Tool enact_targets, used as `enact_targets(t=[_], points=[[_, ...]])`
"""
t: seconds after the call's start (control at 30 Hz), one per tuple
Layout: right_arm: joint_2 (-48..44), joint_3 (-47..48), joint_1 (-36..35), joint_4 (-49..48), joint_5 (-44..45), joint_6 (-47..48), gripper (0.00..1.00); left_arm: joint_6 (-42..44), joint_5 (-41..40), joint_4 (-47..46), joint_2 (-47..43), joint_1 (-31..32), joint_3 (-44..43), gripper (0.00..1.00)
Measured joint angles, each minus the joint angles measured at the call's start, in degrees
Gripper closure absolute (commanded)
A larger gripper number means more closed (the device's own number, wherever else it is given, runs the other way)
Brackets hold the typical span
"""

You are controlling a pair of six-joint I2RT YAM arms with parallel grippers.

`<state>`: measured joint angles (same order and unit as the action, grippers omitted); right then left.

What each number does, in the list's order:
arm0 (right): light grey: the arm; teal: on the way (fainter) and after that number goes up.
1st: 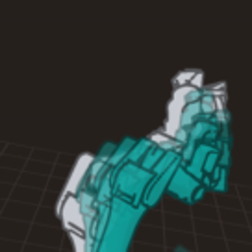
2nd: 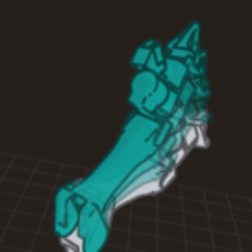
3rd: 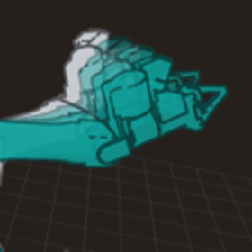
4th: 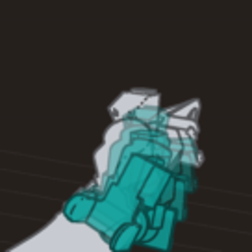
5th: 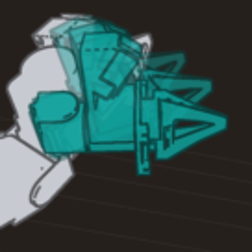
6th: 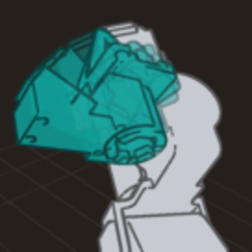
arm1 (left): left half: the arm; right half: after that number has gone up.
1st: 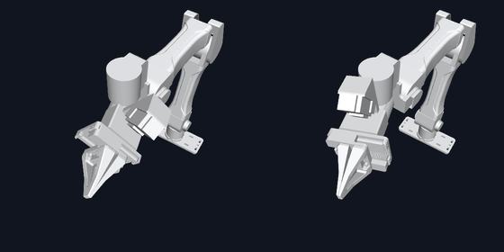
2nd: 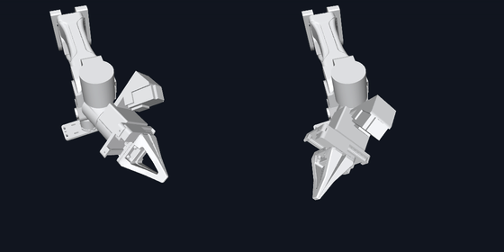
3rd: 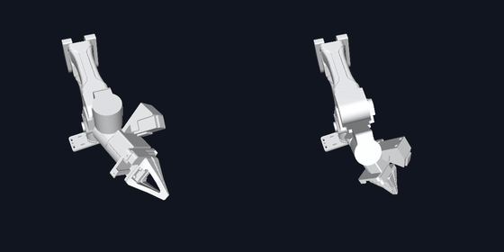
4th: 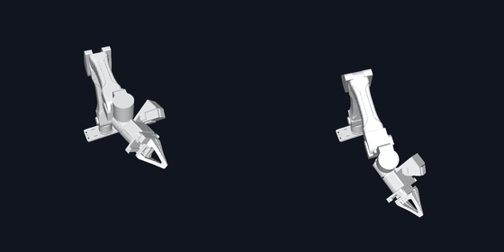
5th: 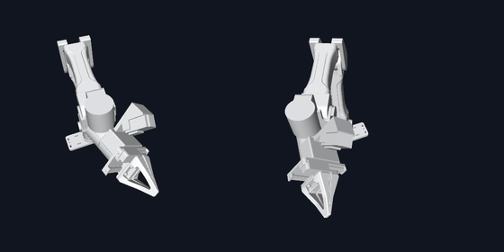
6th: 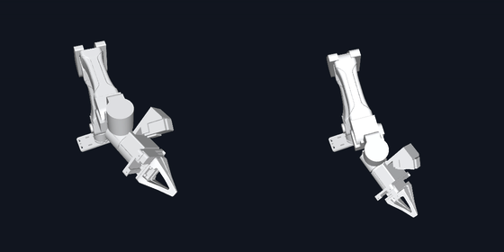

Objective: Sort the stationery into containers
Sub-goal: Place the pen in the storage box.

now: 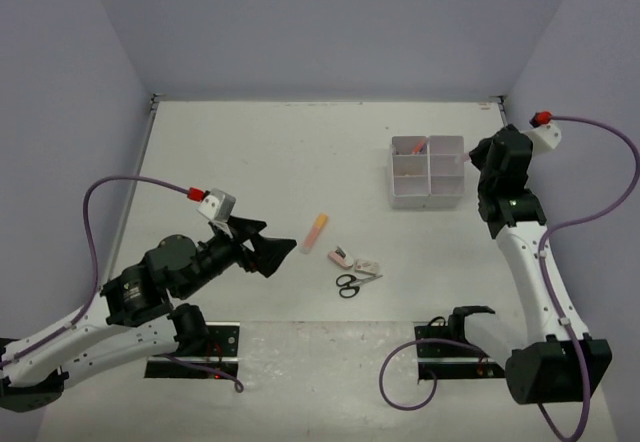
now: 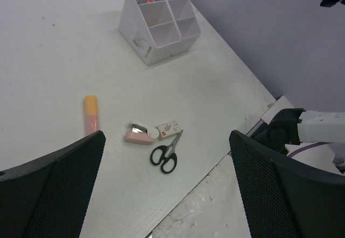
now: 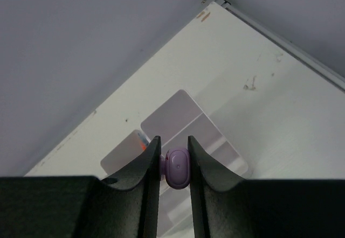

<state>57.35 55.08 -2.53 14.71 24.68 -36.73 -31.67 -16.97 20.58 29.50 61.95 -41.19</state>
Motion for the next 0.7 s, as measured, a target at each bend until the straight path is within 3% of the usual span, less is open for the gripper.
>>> enact_targets(t=[0.37,0.7], points=[[18.0,8.3,0.5,-6.9,2.7,2.9,1.0,5.5,-0.2,5.2,-6.7,0.0,0.0,0.0],[25.7,9.6,0.7,-9.4,2.1,4.7,1.0,7.5,1.1,4.8,-8.6,0.0,1.7,0.0]])
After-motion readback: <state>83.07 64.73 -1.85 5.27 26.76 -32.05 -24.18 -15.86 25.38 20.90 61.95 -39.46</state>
